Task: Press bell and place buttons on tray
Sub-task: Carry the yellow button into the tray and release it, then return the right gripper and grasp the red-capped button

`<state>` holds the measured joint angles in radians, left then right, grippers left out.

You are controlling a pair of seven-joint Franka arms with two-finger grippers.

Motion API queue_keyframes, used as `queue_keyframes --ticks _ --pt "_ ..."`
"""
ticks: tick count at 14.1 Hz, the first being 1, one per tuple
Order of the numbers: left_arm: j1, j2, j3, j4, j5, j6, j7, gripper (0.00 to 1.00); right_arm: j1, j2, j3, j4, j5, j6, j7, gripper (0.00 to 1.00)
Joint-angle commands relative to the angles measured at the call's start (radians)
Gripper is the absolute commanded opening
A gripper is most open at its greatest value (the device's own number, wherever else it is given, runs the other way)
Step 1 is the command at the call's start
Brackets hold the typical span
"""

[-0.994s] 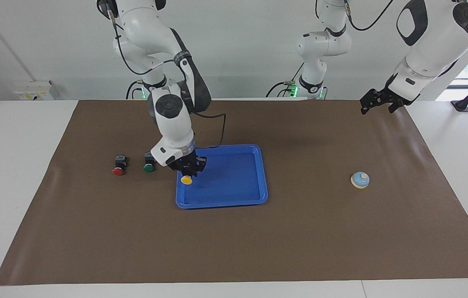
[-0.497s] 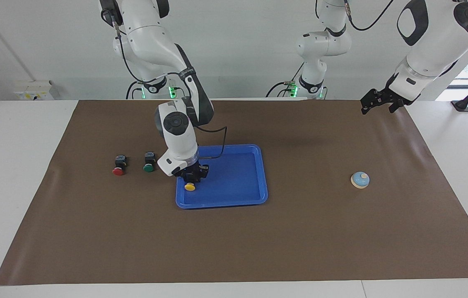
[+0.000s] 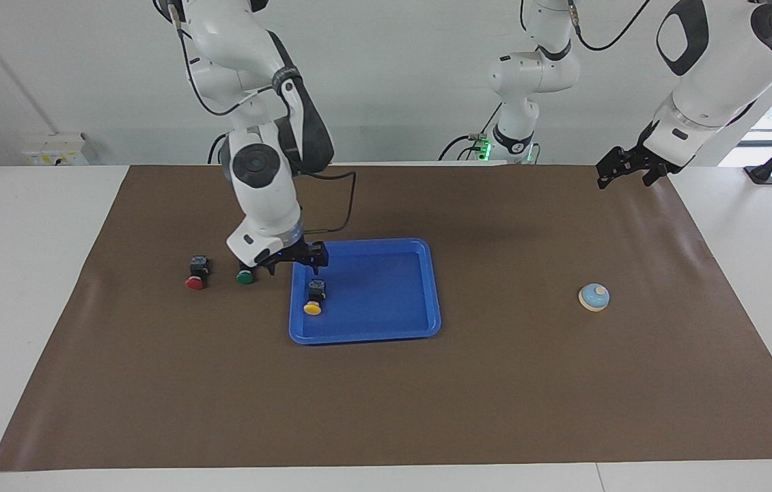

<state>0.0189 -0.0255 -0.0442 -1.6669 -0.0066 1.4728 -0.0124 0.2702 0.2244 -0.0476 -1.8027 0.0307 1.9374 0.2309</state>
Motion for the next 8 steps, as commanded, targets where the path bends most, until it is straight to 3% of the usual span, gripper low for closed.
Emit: queue_keyframes --ticks 1,4,8 --pt "0.000 -0.011 0.003 0.006 0.008 -0.017 -0.003 1.00 -0.129 -0.060 0.008 -0.105 0.000 0.001 -0.149 1.00" --pt "0.000 -0.010 0.003 0.006 0.008 -0.017 -0.003 1.00 -0.227 -0.109 0.008 -0.228 0.000 0.081 -0.260 1.00" --pt "0.000 -0.011 0.003 0.006 0.008 -0.017 -0.003 1.00 -0.305 -0.145 0.008 -0.386 0.000 0.290 -0.275 1.00"
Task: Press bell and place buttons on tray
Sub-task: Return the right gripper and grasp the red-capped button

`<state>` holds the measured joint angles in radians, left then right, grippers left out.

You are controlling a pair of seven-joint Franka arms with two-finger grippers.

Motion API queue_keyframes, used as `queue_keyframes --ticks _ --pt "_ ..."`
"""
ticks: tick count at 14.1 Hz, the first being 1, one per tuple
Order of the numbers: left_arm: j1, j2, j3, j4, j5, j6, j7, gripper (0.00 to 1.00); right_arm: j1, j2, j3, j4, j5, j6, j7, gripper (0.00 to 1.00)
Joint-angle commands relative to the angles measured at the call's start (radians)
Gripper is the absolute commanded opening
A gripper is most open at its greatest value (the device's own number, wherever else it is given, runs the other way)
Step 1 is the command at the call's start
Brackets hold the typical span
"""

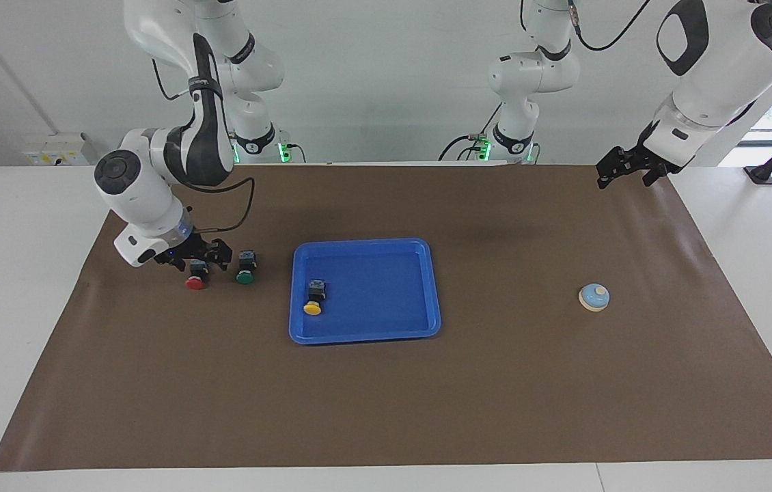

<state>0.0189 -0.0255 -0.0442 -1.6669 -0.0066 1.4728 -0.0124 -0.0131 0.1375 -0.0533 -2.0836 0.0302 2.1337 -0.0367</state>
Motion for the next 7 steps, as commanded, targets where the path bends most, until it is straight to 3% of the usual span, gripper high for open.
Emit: queue_keyframes --ticks 1,7 --pt "0.000 -0.010 0.003 0.006 0.008 -0.017 -0.003 1.00 -0.034 -0.058 0.013 -0.108 0.000 0.098 -0.005 1.00" --pt "0.000 -0.010 0.003 0.006 0.008 -0.017 -0.003 1.00 -0.056 -0.058 0.012 -0.182 0.000 0.129 0.000 1.00"
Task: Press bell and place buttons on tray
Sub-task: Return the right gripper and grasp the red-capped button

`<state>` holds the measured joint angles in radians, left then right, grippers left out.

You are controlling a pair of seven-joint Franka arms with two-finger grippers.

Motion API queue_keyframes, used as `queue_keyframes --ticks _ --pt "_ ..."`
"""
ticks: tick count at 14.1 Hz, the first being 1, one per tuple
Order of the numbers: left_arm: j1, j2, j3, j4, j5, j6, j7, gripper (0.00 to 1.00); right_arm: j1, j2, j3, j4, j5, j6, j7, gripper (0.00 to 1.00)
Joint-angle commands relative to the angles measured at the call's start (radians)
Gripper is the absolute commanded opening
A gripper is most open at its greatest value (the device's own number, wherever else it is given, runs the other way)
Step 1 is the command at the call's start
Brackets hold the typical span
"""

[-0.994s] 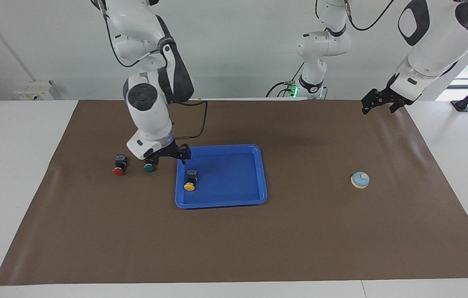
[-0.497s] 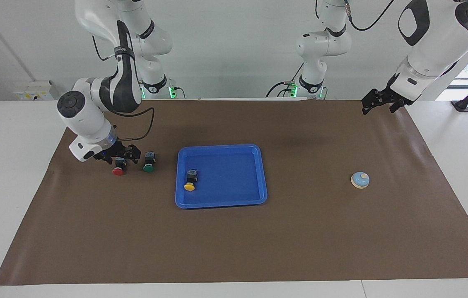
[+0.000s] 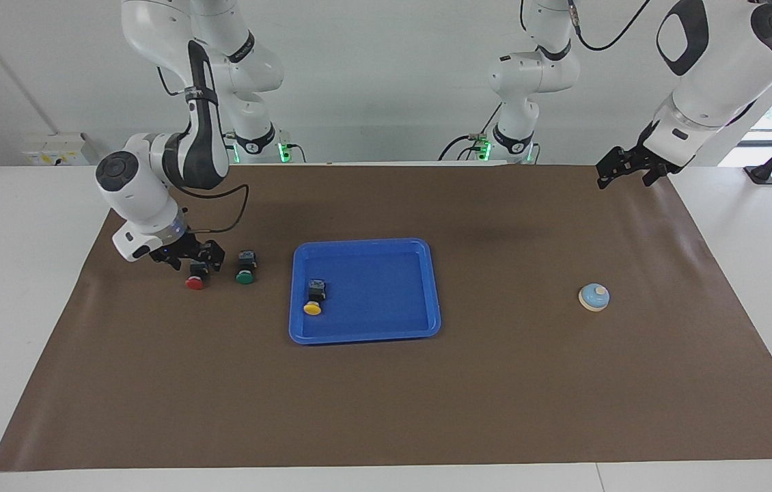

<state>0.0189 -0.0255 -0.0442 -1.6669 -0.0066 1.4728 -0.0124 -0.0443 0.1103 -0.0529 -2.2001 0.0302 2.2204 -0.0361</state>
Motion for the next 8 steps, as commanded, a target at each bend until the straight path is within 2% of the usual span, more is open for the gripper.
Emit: queue_keyframes --ticks 1,5,6,8 --pt "0.000 -0.010 0.003 0.006 0.008 -0.017 -0.003 1.00 -0.028 -0.032 0.011 -0.085 0.000 0.070 -0.004 1.00" --pt "0.000 -0.011 0.003 0.006 0.008 -0.017 -0.003 1.00 -0.034 -0.040 0.011 -0.135 -0.003 0.128 -0.031 1.00" --pt "0.000 -0.010 0.001 0.006 0.008 -0.017 -0.003 1.00 -0.043 -0.044 0.013 -0.138 -0.003 0.130 -0.041 0.97" --pt "0.000 -0.011 0.003 0.006 0.008 -0.017 -0.003 1.00 -0.045 -0.046 0.011 -0.150 -0.003 0.142 -0.047 0.71"
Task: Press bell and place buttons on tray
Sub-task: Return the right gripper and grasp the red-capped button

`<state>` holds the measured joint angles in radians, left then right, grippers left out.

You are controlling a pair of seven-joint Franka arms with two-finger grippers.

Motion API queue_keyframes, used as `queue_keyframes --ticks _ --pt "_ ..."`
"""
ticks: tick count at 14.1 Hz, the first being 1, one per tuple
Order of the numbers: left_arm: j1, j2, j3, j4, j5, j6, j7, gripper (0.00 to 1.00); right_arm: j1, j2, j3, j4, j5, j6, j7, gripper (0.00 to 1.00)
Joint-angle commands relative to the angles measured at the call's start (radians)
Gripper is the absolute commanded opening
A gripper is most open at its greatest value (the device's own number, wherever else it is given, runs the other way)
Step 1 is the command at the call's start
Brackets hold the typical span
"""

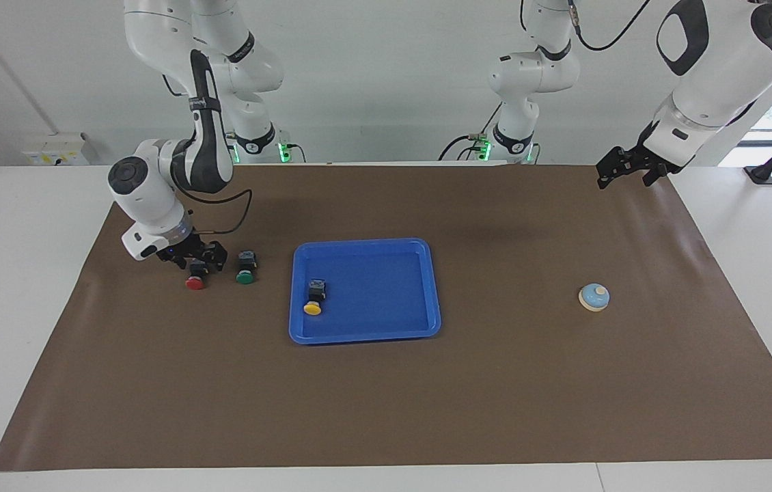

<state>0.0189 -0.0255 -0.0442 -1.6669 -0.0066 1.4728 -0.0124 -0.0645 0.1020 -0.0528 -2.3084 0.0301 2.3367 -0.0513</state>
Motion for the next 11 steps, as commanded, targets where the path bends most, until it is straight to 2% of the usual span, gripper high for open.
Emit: queue_keyframes --ticks 1,2,4,6,7,9,11 --pt "0.000 -0.010 0.003 0.006 0.008 -0.017 -0.003 1.00 -0.026 -0.038 0.013 -0.049 -0.004 0.039 -0.033 0.56" --pt "0.000 -0.011 0.003 0.006 0.008 -0.017 -0.003 1.00 -0.026 -0.039 0.011 -0.058 -0.002 0.055 -0.041 0.41" --pt "0.000 -0.011 0.003 0.006 0.008 -0.017 -0.003 1.00 -0.028 -0.038 0.011 -0.051 -0.002 0.058 -0.054 0.01" --pt "0.000 -0.010 0.003 0.006 0.008 -0.017 -0.003 1.00 -0.023 -0.036 0.013 -0.020 -0.002 0.023 -0.058 0.00" --pt "0.000 -0.011 0.001 0.006 0.008 -0.017 -0.003 1.00 -0.011 -0.038 0.019 0.027 -0.002 -0.044 -0.053 0.00" --pt "0.000 -0.011 0.001 0.006 0.008 -0.017 -0.003 1.00 0.023 -0.022 0.042 0.204 0.001 -0.277 -0.032 0.00" --pt "0.000 -0.011 0.003 0.006 0.008 -0.017 -0.003 1.00 0.107 -0.005 0.042 0.315 0.001 -0.374 0.068 0.00"
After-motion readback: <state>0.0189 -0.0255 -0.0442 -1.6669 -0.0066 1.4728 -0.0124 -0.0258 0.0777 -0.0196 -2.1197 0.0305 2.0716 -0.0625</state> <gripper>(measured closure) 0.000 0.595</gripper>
